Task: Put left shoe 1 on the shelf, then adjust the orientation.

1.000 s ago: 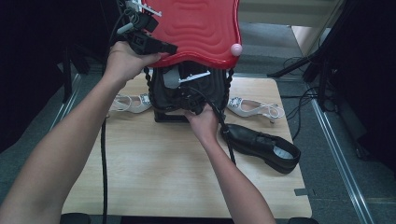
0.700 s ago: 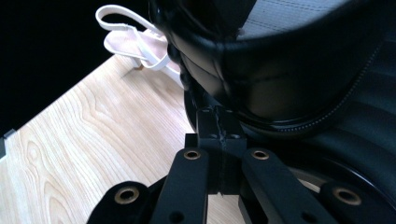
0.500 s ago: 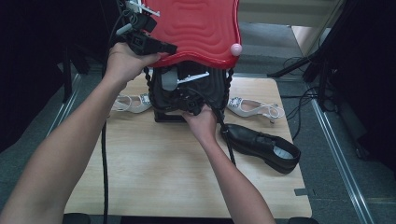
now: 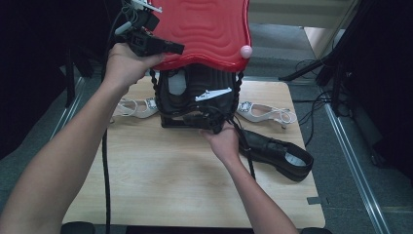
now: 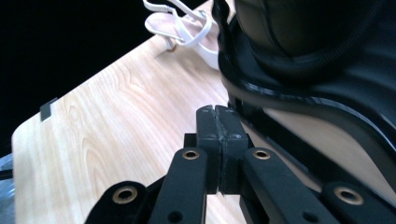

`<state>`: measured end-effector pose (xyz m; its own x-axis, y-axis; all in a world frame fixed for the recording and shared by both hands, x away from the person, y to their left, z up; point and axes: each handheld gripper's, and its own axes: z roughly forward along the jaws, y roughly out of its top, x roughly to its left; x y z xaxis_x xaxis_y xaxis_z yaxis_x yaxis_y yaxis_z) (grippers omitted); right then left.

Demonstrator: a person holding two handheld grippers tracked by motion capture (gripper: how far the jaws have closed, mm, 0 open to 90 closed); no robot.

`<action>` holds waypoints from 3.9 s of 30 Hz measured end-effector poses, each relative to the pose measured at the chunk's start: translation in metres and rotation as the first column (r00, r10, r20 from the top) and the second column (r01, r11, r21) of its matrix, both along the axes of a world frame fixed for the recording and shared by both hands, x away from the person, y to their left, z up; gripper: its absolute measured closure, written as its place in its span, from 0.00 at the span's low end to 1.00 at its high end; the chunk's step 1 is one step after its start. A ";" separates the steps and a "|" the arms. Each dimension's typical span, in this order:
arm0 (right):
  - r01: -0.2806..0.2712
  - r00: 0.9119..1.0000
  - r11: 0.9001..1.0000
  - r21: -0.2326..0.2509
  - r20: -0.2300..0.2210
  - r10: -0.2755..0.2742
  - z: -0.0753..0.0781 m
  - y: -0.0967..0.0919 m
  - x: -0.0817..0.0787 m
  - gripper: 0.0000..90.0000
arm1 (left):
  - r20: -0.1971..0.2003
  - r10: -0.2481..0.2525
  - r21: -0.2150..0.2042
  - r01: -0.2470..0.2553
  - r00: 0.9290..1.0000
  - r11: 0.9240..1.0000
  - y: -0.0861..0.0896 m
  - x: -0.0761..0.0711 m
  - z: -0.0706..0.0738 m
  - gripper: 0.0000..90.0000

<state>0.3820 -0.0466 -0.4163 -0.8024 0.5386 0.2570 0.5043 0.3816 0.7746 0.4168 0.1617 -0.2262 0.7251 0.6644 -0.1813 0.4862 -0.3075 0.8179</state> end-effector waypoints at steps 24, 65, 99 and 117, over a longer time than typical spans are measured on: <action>-0.004 1.000 0.999 0.039 -0.007 0.004 -0.009 -0.088 -0.040 0.71 | -0.062 -0.089 0.030 0.091 0.994 0.995 0.008 -0.056 -0.092 0.61; 0.008 0.999 1.000 -0.003 -0.041 -0.008 -0.039 -0.136 -0.064 0.65 | -0.170 -0.082 -0.071 0.071 0.982 0.995 0.024 -0.130 -0.234 0.50; 0.189 0.975 0.979 -0.076 -0.101 -0.196 -0.046 -0.247 -0.079 0.70 | -0.201 -0.133 -0.034 0.129 0.970 0.991 0.008 -0.116 -0.250 0.50; 0.299 0.946 0.942 -0.153 -0.081 -0.314 -0.039 -0.293 -0.093 0.69 | -0.200 -0.139 -0.037 0.135 0.970 0.990 0.007 -0.117 -0.251 0.50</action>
<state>0.2889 -0.3395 -0.4555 -0.5660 0.7900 0.2357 0.6874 0.2945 0.6639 0.2998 0.1688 -0.4769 0.7558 0.5552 -0.3471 0.5965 -0.3651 0.7148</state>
